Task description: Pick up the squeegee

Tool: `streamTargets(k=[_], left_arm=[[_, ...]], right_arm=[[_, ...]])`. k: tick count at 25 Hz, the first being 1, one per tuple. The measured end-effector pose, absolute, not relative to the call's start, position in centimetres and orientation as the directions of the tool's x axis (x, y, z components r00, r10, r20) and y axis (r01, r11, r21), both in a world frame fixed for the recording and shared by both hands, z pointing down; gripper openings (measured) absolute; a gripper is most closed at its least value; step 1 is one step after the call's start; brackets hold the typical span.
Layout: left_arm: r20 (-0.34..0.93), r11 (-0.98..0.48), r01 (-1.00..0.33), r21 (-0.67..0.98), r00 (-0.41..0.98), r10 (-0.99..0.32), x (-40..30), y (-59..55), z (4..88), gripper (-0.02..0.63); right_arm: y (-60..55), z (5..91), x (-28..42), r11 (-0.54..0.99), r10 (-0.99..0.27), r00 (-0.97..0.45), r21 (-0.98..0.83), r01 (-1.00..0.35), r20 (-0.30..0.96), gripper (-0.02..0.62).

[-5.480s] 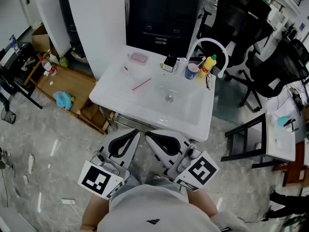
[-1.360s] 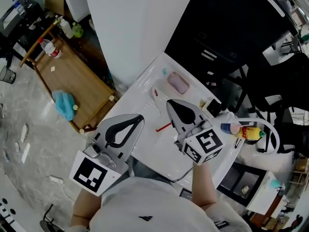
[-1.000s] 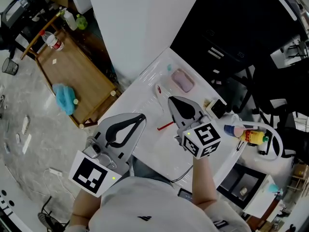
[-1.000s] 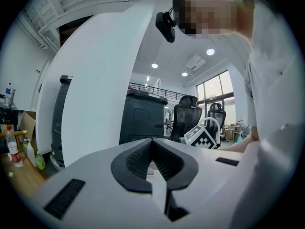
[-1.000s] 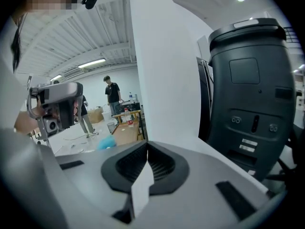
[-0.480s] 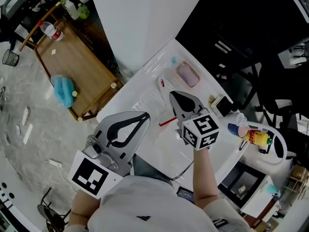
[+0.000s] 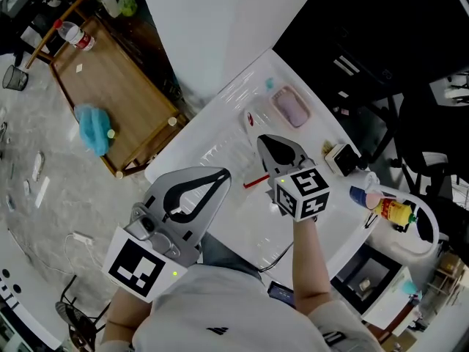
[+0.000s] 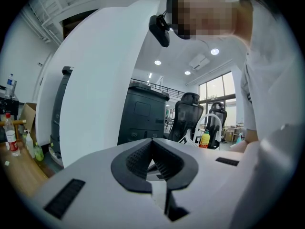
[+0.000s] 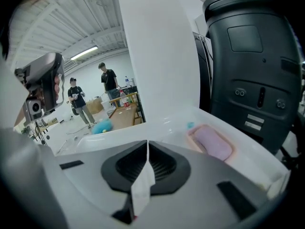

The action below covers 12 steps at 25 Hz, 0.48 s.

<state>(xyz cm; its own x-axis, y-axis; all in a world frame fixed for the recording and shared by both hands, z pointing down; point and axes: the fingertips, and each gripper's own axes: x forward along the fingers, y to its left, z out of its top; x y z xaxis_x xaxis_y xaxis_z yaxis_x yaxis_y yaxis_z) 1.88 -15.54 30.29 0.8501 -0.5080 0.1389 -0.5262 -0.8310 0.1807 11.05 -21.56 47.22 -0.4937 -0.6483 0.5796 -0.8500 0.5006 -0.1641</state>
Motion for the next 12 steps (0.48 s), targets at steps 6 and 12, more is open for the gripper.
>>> streamTargets(k=[6, 12], left_arm=[[0.155, -0.829, -0.525, 0.192, 0.850, -0.503, 1.9, -15.7, 31.0, 0.012], [0.163, -0.825, -0.527, 0.201, 0.849, -0.503, 1.7, -15.8, 31.6, 0.012]], right_arm=[[-21.9, 48.9, 11.3, 0.493, -0.629, -0.490, -0.177, -0.852, 0.604, 0.023], [-22.1, 50.3, 11.3, 0.488, -0.609, -0.479, -0.178, -0.855, 0.632, 0.041]])
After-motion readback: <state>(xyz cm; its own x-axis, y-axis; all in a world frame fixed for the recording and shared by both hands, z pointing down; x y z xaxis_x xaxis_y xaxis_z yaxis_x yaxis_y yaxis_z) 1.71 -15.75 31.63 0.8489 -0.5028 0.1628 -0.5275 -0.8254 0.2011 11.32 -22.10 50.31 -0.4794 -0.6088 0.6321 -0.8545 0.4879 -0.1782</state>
